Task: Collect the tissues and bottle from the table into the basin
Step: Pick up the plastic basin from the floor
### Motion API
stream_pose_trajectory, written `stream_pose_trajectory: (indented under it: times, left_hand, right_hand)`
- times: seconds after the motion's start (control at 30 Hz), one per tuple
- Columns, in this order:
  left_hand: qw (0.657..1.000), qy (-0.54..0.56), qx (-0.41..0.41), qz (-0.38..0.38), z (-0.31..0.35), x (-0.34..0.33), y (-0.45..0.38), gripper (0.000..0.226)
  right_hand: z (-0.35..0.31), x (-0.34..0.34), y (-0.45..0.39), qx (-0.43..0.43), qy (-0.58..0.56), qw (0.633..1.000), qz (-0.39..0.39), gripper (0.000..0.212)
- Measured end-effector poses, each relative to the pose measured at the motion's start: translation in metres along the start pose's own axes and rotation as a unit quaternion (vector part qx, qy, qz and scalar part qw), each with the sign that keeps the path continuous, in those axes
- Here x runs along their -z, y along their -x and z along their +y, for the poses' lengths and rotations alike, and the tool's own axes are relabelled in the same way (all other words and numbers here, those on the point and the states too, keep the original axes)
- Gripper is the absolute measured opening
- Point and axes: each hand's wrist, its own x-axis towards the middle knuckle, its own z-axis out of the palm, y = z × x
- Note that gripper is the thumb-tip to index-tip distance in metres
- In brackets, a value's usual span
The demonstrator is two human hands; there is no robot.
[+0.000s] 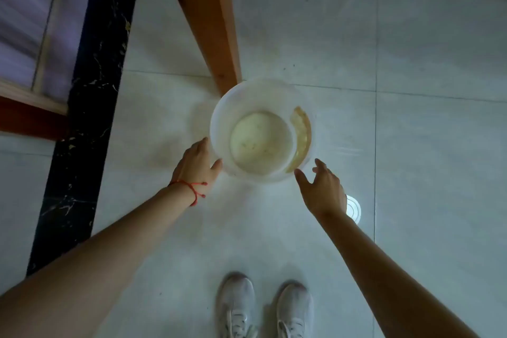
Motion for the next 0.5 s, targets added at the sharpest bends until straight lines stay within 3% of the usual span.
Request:
stream_pose_trajectory:
  times: [0.3,0.5]
  left_hand:
    - [0.988,0.138,0.064,0.037,0.0,-0.015,-0.025,0.047]
    - [0.971,0.213,0.088,0.057,0.006,-0.009,-0.019,0.048]
  right_hand:
    - [-0.003,-0.018,-0.029,-0.068,-0.202,0.977,0.026,0.048]
    - [0.004,-0.016,-0.026,-0.066,-0.225,0.971,0.034,0.033]
